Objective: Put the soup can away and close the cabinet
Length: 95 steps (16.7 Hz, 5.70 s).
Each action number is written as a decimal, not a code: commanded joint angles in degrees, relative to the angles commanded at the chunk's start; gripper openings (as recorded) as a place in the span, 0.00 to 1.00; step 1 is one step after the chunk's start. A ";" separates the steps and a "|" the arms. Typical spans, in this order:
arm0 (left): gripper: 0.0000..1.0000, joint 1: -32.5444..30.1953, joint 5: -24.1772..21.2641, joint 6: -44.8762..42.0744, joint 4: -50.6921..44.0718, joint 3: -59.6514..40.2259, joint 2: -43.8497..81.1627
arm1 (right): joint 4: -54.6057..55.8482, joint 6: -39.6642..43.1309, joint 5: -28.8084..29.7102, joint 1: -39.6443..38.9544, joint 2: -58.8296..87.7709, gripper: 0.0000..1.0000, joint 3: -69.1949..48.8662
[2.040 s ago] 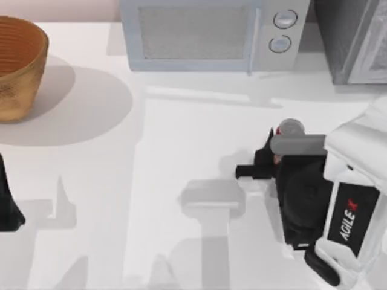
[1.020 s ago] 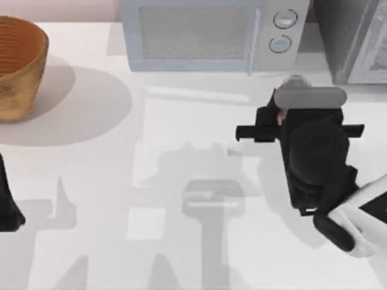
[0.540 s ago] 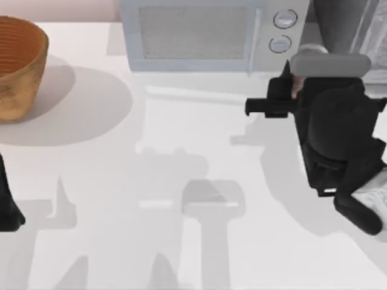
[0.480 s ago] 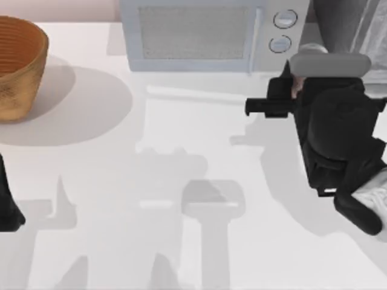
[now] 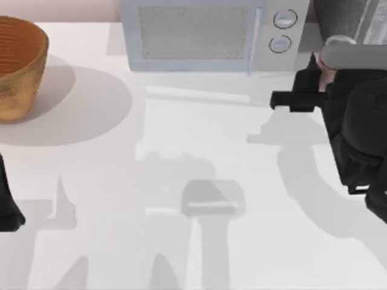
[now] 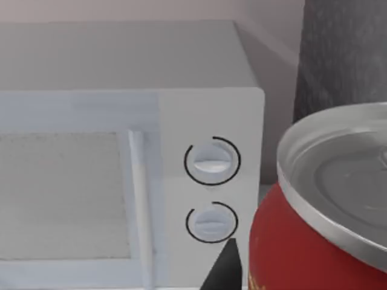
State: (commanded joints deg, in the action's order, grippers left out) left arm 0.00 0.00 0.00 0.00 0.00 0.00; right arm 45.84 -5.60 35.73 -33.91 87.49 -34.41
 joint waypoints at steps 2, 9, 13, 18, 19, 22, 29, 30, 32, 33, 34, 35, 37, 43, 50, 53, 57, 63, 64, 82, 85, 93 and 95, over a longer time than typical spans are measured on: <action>1.00 0.00 0.00 0.00 0.00 0.00 0.00 | -3.97 0.16 -2.58 2.91 -6.85 0.00 2.69; 1.00 0.00 0.00 0.00 0.00 0.00 0.00 | -22.24 1.65 -15.57 16.48 -39.83 0.00 15.97; 1.00 0.00 0.00 0.00 0.00 0.00 0.00 | -32.53 3.14 -23.97 24.15 -60.83 0.00 23.92; 1.00 0.00 0.00 0.00 0.00 0.00 0.00 | -42.38 4.96 -32.64 31.39 -80.97 0.00 31.65; 1.00 0.00 0.00 0.00 0.00 0.00 0.00 | -43.69 5.21 -33.81 32.34 -83.48 0.00 32.69; 1.00 0.00 0.00 0.00 0.00 0.00 0.00 | -45.79 5.59 -35.68 33.86 -87.38 0.00 34.36; 1.00 0.00 0.00 0.00 0.00 0.00 0.00 | -45.95 5.46 -35.56 33.64 -86.65 0.00 33.65; 1.00 0.00 0.00 0.00 0.00 0.00 0.00 | -46.34 5.44 -35.38 33.48 -85.49 0.00 32.43; 1.00 0.00 0.00 0.00 0.00 0.00 0.00 | -47.61 5.37 -34.79 32.95 -81.60 0.00 28.16; 1.00 0.00 0.00 0.00 0.00 0.00 0.00 | -48.47 5.32 -34.39 32.60 -78.97 0.00 25.11; 1.00 0.00 0.00 0.00 0.00 0.00 0.00 | -49.44 5.27 -33.94 32.20 -75.96 0.00 21.47; 1.00 0.00 0.00 0.00 0.00 0.00 0.00 | -50.51 5.21 -33.45 31.75 -72.63 0.00 17.29; 1.00 0.00 0.00 0.00 0.00 0.00 0.00 | -52.90 5.07 -32.34 30.76 -65.21 0.00 7.67; 1.00 0.00 0.00 0.00 0.00 0.00 0.00 | -60.87 4.67 -28.69 27.36 -40.31 0.00 -25.73; 1.00 0.00 0.00 0.00 0.00 0.00 0.00 | -68.10 4.53 -25.35 24.13 -17.13 0.00 -57.93; 1.00 0.00 0.00 0.00 0.00 0.00 0.00 | -69.61 4.56 -24.65 23.43 -12.32 0.00 -64.39; 1.00 0.00 0.00 0.00 0.00 0.00 0.00 | -69.91 4.57 -24.51 23.28 -11.32 0.00 -65.66; 1.00 0.00 0.00 0.00 0.00 0.00 0.00 | -71.59 4.47 -24.93 23.99 -7.61 0.00 -69.41; 1.00 0.00 0.00 0.00 0.00 0.00 0.00 | -72.47 4.46 -25.11 24.26 -5.35 0.00 -71.89; 1.00 0.00 0.00 0.00 0.00 0.00 0.00 | -84.84 4.57 -28.71 28.34 32.30 0.00 -124.34; 1.00 0.00 0.00 0.00 0.00 0.00 0.00 | -84.84 4.57 -28.71 28.34 32.30 0.15 -124.34; 1.00 0.00 0.00 0.00 0.00 0.00 0.00 | -84.84 4.57 -28.71 28.34 32.30 0.75 -124.34; 1.00 0.00 0.00 0.00 0.00 0.00 0.00 | -84.84 4.57 -28.71 28.34 32.30 0.90 -124.34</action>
State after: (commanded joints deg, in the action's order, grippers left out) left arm 0.00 0.00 0.00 0.00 0.00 0.00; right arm -39.00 -1.03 7.02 -5.57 119.79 -158.75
